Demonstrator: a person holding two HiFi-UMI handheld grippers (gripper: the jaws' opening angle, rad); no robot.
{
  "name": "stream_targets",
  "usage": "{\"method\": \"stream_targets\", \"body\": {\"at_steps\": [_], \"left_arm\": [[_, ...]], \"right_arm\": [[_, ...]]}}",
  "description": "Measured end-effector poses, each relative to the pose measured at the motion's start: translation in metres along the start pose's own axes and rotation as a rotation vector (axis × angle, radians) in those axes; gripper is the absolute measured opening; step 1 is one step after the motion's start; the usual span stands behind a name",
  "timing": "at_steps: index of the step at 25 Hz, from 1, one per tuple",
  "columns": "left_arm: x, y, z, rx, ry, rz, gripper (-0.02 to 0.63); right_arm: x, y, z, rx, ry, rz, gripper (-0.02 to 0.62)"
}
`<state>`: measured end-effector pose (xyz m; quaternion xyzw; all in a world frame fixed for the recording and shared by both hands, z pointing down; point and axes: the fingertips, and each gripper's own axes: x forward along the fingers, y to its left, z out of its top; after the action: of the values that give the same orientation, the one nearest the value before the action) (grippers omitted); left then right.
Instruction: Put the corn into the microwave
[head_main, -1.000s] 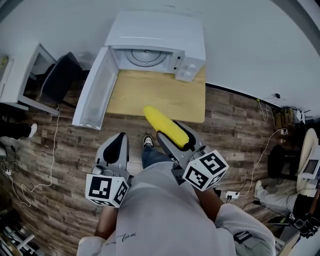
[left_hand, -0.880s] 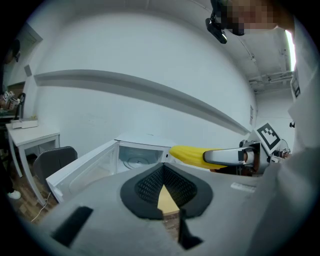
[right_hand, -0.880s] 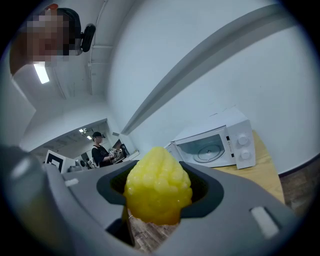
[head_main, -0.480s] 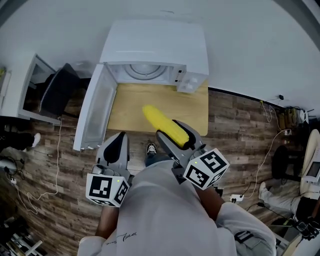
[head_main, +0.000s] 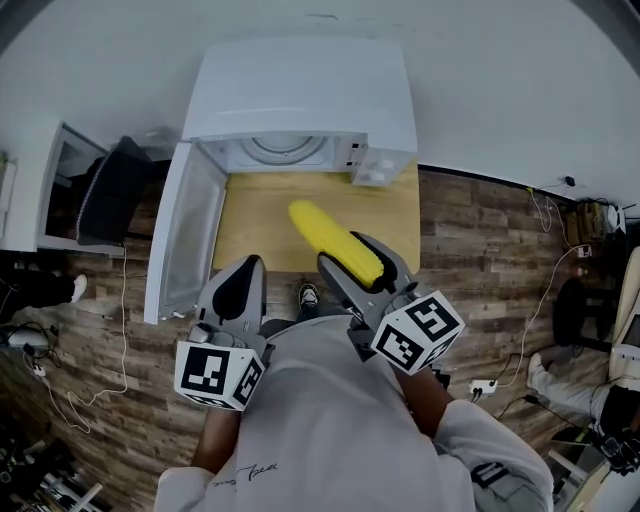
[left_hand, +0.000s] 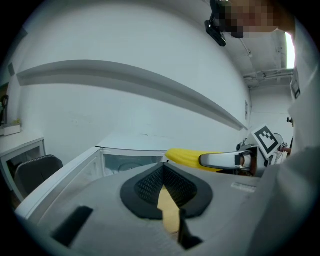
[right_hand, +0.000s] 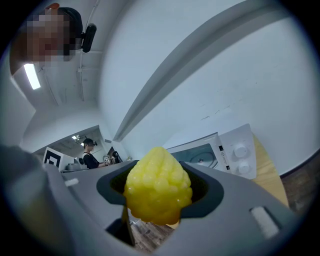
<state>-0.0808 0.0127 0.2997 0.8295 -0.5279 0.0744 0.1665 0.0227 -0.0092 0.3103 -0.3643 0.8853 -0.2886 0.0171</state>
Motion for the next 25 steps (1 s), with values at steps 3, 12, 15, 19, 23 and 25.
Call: {"method": "stream_targets", "body": {"at_steps": [3, 12, 15, 19, 23, 25], "left_arm": [[0.003, -0.005, -0.004, 0.002, 0.011, -0.008, -0.011], [0.005, -0.010, -0.010, -0.001, 0.031, -0.020, -0.011], [0.007, -0.011, -0.013, -0.013, 0.038, -0.038, -0.011], [0.013, -0.008, -0.014, -0.021, 0.047, -0.056, -0.011], [0.015, -0.002, -0.012, -0.018, 0.057, -0.071, -0.011], [0.018, 0.005, -0.011, -0.017, 0.060, -0.069, -0.011]], "right_arm": [[0.000, -0.004, -0.001, 0.013, -0.012, -0.002, 0.261], [-0.002, -0.019, -0.005, 0.038, -0.034, -0.040, 0.261], [-0.001, -0.026, -0.008, 0.040, -0.032, -0.061, 0.261], [0.005, -0.033, -0.010, 0.057, -0.029, -0.075, 0.262], [0.015, -0.036, -0.011, 0.069, -0.029, -0.083, 0.261], [0.022, -0.037, -0.011, 0.062, -0.028, -0.083, 0.261]]}}
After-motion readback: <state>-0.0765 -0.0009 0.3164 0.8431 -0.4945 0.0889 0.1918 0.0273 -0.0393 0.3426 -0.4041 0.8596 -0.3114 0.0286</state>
